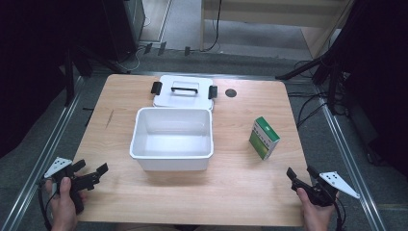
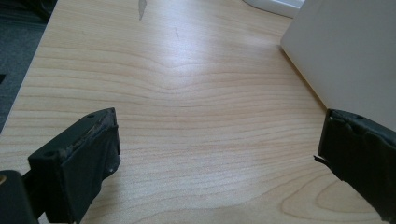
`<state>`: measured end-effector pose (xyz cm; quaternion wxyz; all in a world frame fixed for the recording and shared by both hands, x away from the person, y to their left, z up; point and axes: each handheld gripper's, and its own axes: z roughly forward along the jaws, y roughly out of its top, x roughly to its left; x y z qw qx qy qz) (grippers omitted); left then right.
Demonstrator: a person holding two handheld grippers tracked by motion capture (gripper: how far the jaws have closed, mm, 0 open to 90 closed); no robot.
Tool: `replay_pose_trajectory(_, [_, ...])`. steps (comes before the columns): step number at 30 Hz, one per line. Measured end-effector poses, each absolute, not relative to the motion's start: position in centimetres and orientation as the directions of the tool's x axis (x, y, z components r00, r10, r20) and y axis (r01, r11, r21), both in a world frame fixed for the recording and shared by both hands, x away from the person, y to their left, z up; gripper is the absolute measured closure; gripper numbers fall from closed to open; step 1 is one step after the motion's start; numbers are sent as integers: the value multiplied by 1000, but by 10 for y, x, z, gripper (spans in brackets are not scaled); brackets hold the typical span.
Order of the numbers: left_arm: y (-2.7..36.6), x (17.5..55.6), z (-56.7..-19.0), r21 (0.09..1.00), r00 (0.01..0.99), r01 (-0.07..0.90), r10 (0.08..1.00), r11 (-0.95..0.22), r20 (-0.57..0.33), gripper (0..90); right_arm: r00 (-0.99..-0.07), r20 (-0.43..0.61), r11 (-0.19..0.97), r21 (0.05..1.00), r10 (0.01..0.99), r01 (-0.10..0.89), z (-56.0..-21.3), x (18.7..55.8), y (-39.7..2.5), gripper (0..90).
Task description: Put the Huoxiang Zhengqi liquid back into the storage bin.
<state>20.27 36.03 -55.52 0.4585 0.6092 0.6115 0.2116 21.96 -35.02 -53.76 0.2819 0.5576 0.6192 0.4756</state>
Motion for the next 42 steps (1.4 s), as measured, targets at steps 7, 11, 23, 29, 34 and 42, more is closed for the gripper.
replay_pose_trajectory(7, [360,203,-555,818,161,551,940,167,-300,0,-214,203,-99,905,956,415,-538,219,-353,175])
replay_pose_trajectory(11, [360,203,-555,819,160,550,941,166,-298,0,-224,184,-77,906,957,416,-537,219,-351,177])
replay_pose_trajectory(23, [357,202,-555,825,145,545,952,152,-270,0,-290,96,62,870,952,490,-528,219,-333,172])
replay_pose_trajectory(29, [358,201,-555,824,151,547,950,149,-273,0,-311,71,128,808,948,575,-517,222,-324,185])
replay_pose_trajectory(34, [357,201,-554,825,147,545,953,146,-266,0,-352,53,193,757,934,625,-510,225,-320,181])
replay_pose_trajectory(42, [357,200,-554,827,153,544,952,143,-265,0,-397,7,298,646,918,702,-488,236,-318,184])
